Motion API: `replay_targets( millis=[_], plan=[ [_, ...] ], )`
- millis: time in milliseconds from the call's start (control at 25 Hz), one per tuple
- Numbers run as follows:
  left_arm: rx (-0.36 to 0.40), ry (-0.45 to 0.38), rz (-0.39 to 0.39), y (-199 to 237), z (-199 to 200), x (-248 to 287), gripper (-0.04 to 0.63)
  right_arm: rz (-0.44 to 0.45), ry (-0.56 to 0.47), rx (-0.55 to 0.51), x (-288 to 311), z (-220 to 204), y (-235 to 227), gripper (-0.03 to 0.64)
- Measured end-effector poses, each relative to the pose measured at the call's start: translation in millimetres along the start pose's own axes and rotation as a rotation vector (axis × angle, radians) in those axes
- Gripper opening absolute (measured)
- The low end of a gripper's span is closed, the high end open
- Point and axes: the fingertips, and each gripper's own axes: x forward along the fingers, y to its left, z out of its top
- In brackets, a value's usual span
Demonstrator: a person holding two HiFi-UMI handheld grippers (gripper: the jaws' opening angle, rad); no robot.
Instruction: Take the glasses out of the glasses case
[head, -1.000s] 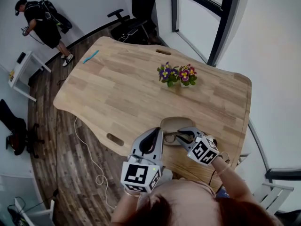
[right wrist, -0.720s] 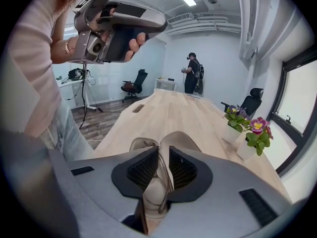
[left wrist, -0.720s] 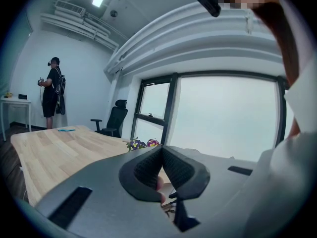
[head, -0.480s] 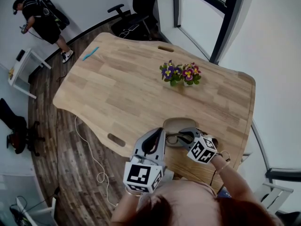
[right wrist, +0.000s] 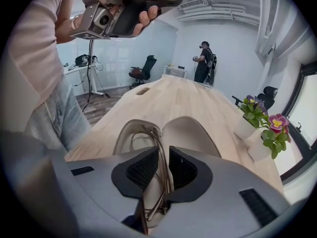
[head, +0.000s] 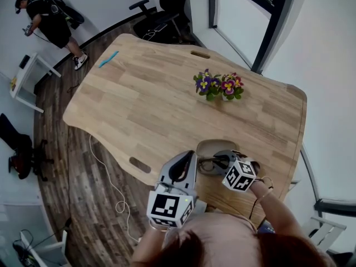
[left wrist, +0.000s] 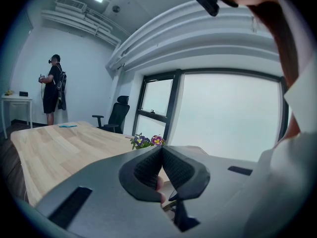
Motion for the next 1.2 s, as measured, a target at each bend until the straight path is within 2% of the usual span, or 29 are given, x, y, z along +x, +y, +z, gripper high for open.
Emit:
replay_targets(
  millis=[280, 760, 1200],
  plan=[
    [-0.005, 0.012, 0.002, 7, -2, 1, 0.000, 0.020, 0.050, -0.048, 10, -7, 2, 0.037],
    [-0.016, 0.008, 0.019, 17, 1, -1, 0.000, 0.066, 0.059, -0.100, 13, -7, 3, 0.015],
    [-0.017, -0.006, 0.027, 20, 2, -5, 0.000, 0.033, 0.044, -0.123, 4, 1, 3, 0.014]
  ],
)
